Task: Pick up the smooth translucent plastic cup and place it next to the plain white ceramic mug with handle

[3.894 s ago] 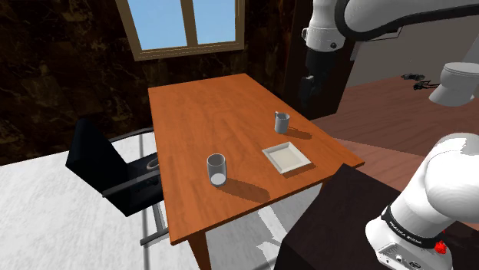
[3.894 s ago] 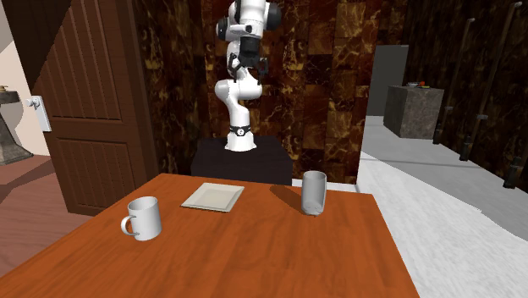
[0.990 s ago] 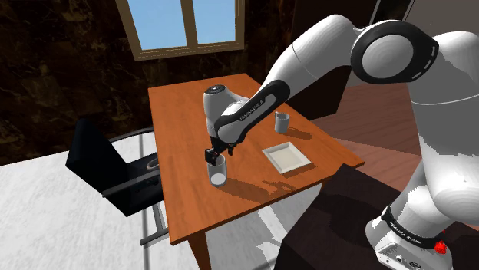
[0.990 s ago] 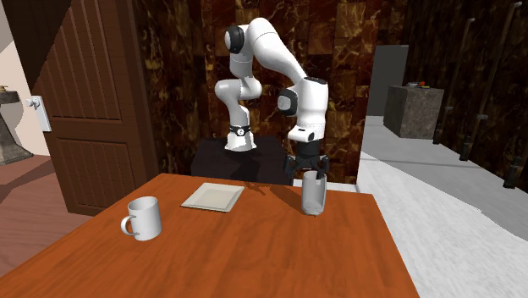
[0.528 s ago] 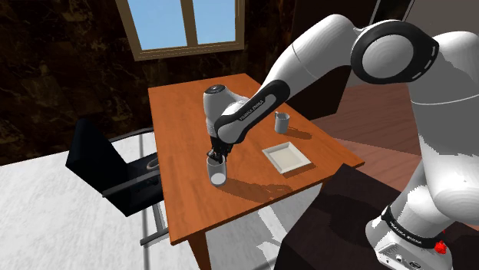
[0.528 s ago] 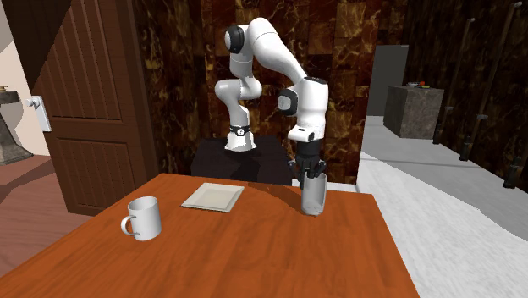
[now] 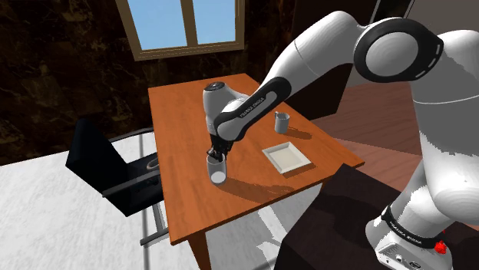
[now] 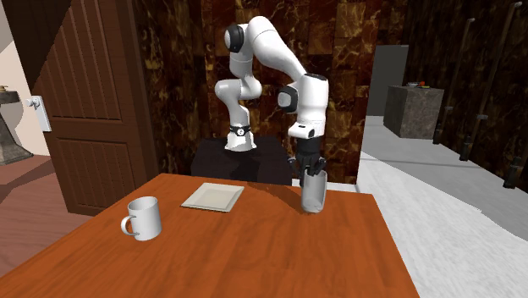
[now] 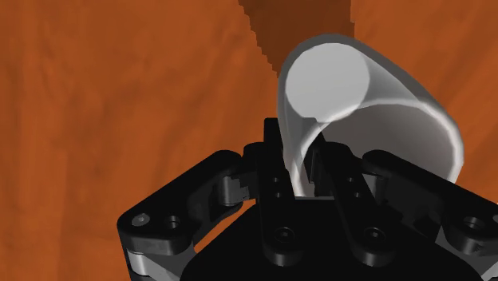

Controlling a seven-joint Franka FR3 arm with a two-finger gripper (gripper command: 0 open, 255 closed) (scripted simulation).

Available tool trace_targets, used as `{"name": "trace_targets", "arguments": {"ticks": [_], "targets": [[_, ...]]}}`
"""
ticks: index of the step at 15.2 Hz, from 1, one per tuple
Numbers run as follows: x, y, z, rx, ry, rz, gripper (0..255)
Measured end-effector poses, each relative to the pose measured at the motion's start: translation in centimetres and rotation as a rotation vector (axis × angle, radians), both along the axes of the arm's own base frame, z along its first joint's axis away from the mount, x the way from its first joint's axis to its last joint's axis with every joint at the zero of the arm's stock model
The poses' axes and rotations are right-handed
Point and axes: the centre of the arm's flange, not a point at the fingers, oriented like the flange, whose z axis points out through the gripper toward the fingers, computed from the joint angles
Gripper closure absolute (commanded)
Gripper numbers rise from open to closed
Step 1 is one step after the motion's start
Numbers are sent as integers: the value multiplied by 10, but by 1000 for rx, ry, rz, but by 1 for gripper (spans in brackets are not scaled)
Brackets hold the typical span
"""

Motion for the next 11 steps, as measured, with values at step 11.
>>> {"name": "trace_targets", "arguments": {"ticks": [11], "targets": [[-1,-1,58,0,0,0,255]]}}
